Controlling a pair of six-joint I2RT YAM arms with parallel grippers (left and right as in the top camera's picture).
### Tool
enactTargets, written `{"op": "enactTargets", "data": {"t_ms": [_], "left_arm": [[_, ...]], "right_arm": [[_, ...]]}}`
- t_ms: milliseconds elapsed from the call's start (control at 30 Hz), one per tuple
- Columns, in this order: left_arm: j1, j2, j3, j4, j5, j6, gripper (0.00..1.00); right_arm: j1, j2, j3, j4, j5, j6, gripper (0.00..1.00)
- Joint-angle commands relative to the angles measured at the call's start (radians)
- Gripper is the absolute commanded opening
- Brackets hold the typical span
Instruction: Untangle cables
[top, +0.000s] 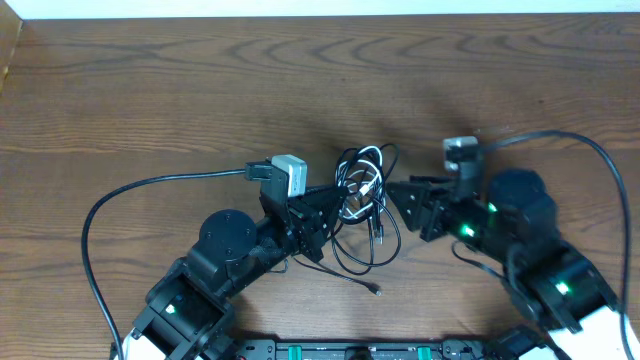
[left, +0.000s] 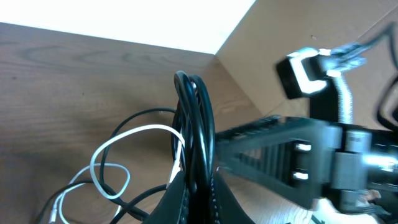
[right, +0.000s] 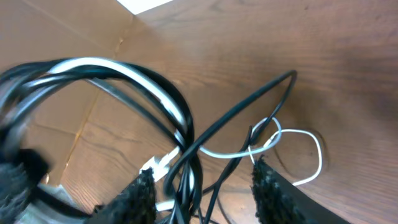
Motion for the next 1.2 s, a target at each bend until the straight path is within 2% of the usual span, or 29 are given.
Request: {"op": "enactTargets", "data": {"t_ms": [0,100,167,200,367,533,667,800,833,933,967,1067,1167], "left_arm": [[0.0,-0.003,0.035,0.017,0.022,-0.029,0.07],[0.0,-0.003,0.035,0.027,0.048,-0.029,0.07],[0.0,-0.003,0.035,0.035,0.064,-0.029,0.08],[0.0,-0.003,0.035,0.043,0.069,-0.029,0.07],[0.0,-0.003,0.035,0.099,0.16,-0.029,0.08],[0.0,-0.004,0.035,0.116,0.204,-0.028,0.07],[0.0,-0.004,0.035,0.116,0.203,-0.012,0.08],[0.0,-0.003,0.035,0.112,0.184,0.033,0.08],[0.0,-0.003,0.035,0.105,0.165,0.04,0.08],[0.0,0.003,0.035,0.054,0.048,0.043,0.08],[0.0,0.008,0.035,0.042,0.018,0.043,0.1],[0.001,0.021,0.035,0.034,0.003,0.043,0.28],[0.0,0.031,0.035,0.034,0.003,0.044,0.56]], "right_arm": [[0.038,0.088,0.002,0.038,-0.002,-0.007,0.44],[0.072,0.167,0.002,0.098,0.002,-0.002,0.41],[0.09,0.21,0.002,0.111,0.032,0.004,0.34],[0.098,0.235,0.002,0.101,0.087,0.027,0.28],[0.096,0.3,0.002,0.048,0.319,0.167,0.15],[0.056,0.284,0.002,-0.032,0.542,0.266,0.06],[-0.019,0.229,0.003,-0.146,0.63,0.297,0.03],[-0.088,0.165,0.003,-0.185,0.595,0.284,0.03],[-0.101,0.144,0.003,-0.174,0.544,0.248,0.02],[-0.114,0.077,0.003,-0.098,0.319,0.011,0.01],[-0.114,0.055,0.003,-0.08,0.257,-0.064,0.01],[-0.114,0.011,0.003,-0.077,0.218,-0.152,0.01],[-0.114,-0.019,0.003,-0.105,0.217,-0.242,0.01]]}}
